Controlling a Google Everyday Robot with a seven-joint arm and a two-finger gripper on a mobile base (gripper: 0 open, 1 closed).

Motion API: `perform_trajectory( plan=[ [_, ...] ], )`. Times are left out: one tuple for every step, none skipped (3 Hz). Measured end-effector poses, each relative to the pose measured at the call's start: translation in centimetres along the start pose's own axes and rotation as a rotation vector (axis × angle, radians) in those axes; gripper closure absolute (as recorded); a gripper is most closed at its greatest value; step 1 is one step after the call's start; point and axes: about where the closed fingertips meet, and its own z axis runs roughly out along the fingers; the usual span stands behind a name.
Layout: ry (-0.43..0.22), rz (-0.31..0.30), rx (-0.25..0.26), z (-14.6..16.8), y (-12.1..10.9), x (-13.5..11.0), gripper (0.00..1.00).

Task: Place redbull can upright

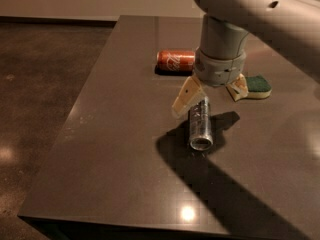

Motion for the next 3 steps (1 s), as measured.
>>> perform_trajectory(
  plan=[
    [0.019, 0.046, 0.016, 1.15, 0.29, -0.89, 0.02],
    [0.025, 0.066, 0.022, 1.59, 0.54, -1.32, 0.24],
    [0.023, 0.062, 0.022, 1.67, 0.99, -1.72, 0.46]
  ],
)
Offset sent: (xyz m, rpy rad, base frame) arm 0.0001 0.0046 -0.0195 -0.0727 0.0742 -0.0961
